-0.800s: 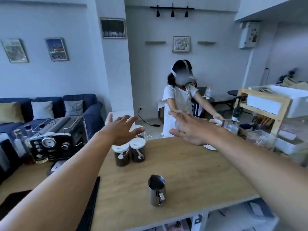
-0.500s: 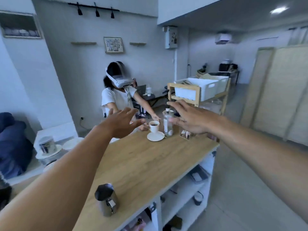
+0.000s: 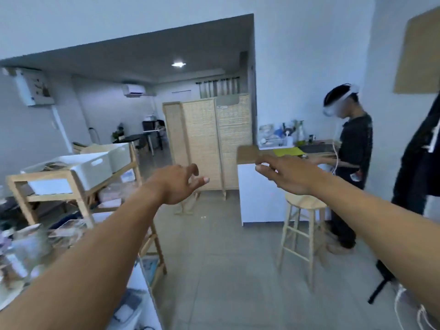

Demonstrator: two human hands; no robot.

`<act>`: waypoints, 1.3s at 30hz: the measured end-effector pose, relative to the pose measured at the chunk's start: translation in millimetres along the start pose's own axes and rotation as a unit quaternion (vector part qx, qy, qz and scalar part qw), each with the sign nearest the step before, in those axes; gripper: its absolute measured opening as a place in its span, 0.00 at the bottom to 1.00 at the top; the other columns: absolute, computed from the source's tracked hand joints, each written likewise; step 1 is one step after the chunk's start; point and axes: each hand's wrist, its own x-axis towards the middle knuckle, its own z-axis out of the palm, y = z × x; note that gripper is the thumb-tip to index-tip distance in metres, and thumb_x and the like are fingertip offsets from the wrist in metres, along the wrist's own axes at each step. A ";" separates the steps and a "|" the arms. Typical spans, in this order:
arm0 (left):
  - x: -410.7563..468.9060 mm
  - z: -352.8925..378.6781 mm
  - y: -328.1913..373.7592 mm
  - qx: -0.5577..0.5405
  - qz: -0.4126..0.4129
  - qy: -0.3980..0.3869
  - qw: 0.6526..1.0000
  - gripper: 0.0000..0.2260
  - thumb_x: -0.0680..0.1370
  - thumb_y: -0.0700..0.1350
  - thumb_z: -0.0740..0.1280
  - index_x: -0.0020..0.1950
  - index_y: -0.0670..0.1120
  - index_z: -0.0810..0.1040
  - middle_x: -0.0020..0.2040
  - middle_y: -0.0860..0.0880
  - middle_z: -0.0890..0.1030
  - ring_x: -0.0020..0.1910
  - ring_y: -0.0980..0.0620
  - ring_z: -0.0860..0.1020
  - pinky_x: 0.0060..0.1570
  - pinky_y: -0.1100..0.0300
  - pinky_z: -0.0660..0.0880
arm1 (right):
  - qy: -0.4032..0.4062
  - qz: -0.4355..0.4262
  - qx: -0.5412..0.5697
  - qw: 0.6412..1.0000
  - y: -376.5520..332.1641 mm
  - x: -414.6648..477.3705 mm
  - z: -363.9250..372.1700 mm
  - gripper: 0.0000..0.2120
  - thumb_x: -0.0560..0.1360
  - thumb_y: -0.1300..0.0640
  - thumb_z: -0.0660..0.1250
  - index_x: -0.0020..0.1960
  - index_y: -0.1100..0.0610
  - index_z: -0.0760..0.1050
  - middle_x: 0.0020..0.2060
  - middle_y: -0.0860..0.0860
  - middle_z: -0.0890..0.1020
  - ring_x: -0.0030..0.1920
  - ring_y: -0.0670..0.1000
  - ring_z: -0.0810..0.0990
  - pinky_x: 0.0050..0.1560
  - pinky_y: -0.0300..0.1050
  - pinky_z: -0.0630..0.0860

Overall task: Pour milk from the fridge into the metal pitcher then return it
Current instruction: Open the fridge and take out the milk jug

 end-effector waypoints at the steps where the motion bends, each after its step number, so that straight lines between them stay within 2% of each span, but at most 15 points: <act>1: 27.6 5.4 31.8 -0.008 0.029 0.000 1.000 0.28 0.78 0.68 0.48 0.66 0.50 0.70 0.51 0.44 0.82 0.55 0.42 0.78 0.50 0.51 0.71 | -0.003 0.031 -0.012 0.999 28.7 -18.3 -14.4 0.26 0.76 0.32 0.44 0.63 0.44 0.68 0.47 0.49 0.82 0.45 0.50 0.78 0.50 0.49 0.74; 4: 90.0 9.5 123.8 -0.029 0.097 0.005 0.995 0.28 0.78 0.69 0.48 0.65 0.52 0.71 0.46 0.48 0.79 0.53 0.44 0.77 0.49 0.51 0.71 | 0.005 0.099 -0.027 0.995 116.4 -66.1 -45.1 0.26 0.77 0.33 0.45 0.66 0.45 0.68 0.47 0.47 0.81 0.51 0.51 0.78 0.53 0.51 0.73; 6: 125.9 11.7 187.6 -0.060 0.149 0.013 0.987 0.26 0.78 0.68 0.49 0.64 0.52 0.71 0.49 0.49 0.81 0.50 0.46 0.76 0.49 0.52 0.71 | 0.016 0.155 -0.049 0.987 164.3 -105.8 -64.9 0.24 0.80 0.37 0.47 0.68 0.49 0.66 0.45 0.50 0.81 0.52 0.54 0.78 0.49 0.49 0.71; 8: 153.9 16.5 249.8 -0.072 0.216 0.026 0.973 0.25 0.79 0.66 0.52 0.65 0.52 0.71 0.53 0.50 0.82 0.49 0.49 0.76 0.50 0.54 0.72 | 0.021 0.204 -0.065 0.977 200.8 -146.0 -82.9 0.24 0.80 0.38 0.47 0.68 0.50 0.66 0.46 0.51 0.79 0.52 0.57 0.78 0.49 0.52 0.73; 12: 185.6 19.9 364.9 -0.086 0.337 0.041 0.937 0.22 0.80 0.64 0.55 0.66 0.51 0.71 0.58 0.50 0.79 0.55 0.48 0.77 0.53 0.52 0.74 | 0.034 0.314 -0.071 0.946 254.6 -220.7 -114.4 0.25 0.80 0.38 0.49 0.71 0.50 0.64 0.56 0.54 0.80 0.58 0.56 0.77 0.56 0.53 0.73; 15: 207.2 12.2 446.8 -0.141 0.405 0.044 0.902 0.22 0.78 0.65 0.55 0.65 0.52 0.70 0.56 0.50 0.78 0.55 0.47 0.77 0.51 0.51 0.73 | 0.077 0.374 -0.070 0.922 271.2 -272.1 -137.2 0.25 0.80 0.39 0.49 0.72 0.50 0.63 0.61 0.55 0.78 0.62 0.57 0.76 0.57 0.49 0.70; 17: 210.4 3.1 496.4 -0.187 0.432 0.040 0.881 0.20 0.79 0.62 0.58 0.65 0.52 0.69 0.57 0.51 0.79 0.53 0.50 0.77 0.47 0.54 0.71 | 0.081 0.408 -0.087 0.905 275.7 -300.2 -147.7 0.25 0.80 0.37 0.48 0.72 0.48 0.62 0.63 0.55 0.78 0.62 0.57 0.75 0.60 0.51 0.71; 19: 207.1 -7.0 552.1 -0.217 0.477 0.035 0.851 0.19 0.80 0.59 0.60 0.67 0.51 0.69 0.60 0.50 0.78 0.51 0.52 0.75 0.48 0.55 0.70 | 0.089 0.450 -0.109 0.882 281.7 -332.2 -160.2 0.25 0.80 0.37 0.49 0.71 0.48 0.62 0.61 0.55 0.79 0.61 0.57 0.76 0.61 0.53 0.72; 24: 186.9 -22.6 660.5 -0.193 0.607 0.060 0.768 0.21 0.80 0.59 0.60 0.69 0.52 0.67 0.67 0.50 0.74 0.61 0.47 0.75 0.57 0.52 0.73 | 0.123 0.554 -0.159 0.808 280.9 -392.8 -173.4 0.22 0.80 0.39 0.51 0.68 0.49 0.67 0.57 0.51 0.80 0.56 0.55 0.78 0.56 0.52 0.74; 26: 178.0 -26.6 693.0 -0.181 0.653 0.076 0.731 0.21 0.79 0.58 0.62 0.70 0.52 0.66 0.69 0.50 0.72 0.61 0.47 0.76 0.57 0.50 0.75 | 0.124 0.604 -0.162 0.770 277.8 -413.4 -165.8 0.20 0.80 0.41 0.53 0.66 0.49 0.69 0.56 0.49 0.80 0.54 0.54 0.79 0.55 0.52 0.75; 30: 159.7 -31.3 741.6 -0.200 0.725 0.129 0.646 0.23 0.77 0.54 0.67 0.70 0.53 0.66 0.66 0.51 0.71 0.59 0.47 0.75 0.52 0.53 0.73 | 0.134 0.682 -0.167 0.699 272.7 -454.8 -139.2 0.16 0.79 0.42 0.55 0.61 0.48 0.72 0.56 0.47 0.80 0.55 0.54 0.78 0.55 0.51 0.75; 33: 139.1 -26.0 774.9 -0.229 0.768 0.159 0.576 0.25 0.75 0.52 0.69 0.70 0.54 0.66 0.68 0.53 0.69 0.66 0.48 0.71 0.61 0.51 0.70 | 0.159 0.739 -0.163 0.634 259.7 -475.6 -114.2 0.18 0.80 0.43 0.56 0.65 0.49 0.71 0.60 0.46 0.76 0.58 0.52 0.76 0.56 0.48 0.73; 36: 115.5 -18.8 798.7 -0.222 0.794 0.218 0.522 0.30 0.75 0.49 0.70 0.75 0.54 0.62 0.77 0.51 0.58 0.77 0.49 0.55 0.70 0.50 0.63 | 0.168 0.770 -0.184 0.587 254.5 -490.5 -87.6 0.20 0.80 0.45 0.56 0.70 0.50 0.67 0.64 0.47 0.72 0.63 0.51 0.73 0.57 0.49 0.74; 37: 105.7 -13.8 807.4 -0.216 0.800 0.231 0.509 0.33 0.76 0.48 0.70 0.77 0.54 0.59 0.80 0.50 0.52 0.79 0.49 0.49 0.72 0.49 0.60 | 0.165 0.783 -0.184 0.571 253.4 -495.9 -80.5 0.21 0.80 0.45 0.57 0.71 0.50 0.65 0.65 0.47 0.71 0.66 0.51 0.71 0.58 0.49 0.74; 39: 92.7 -8.6 815.6 -0.200 0.801 0.252 0.505 0.37 0.76 0.47 0.70 0.79 0.54 0.53 0.81 0.47 0.43 0.80 0.47 0.40 0.75 0.50 0.55 | 0.153 0.792 -0.179 0.564 258.1 -501.0 -72.8 0.23 0.80 0.46 0.57 0.73 0.51 0.62 0.69 0.47 0.67 0.70 0.51 0.66 0.60 0.50 0.73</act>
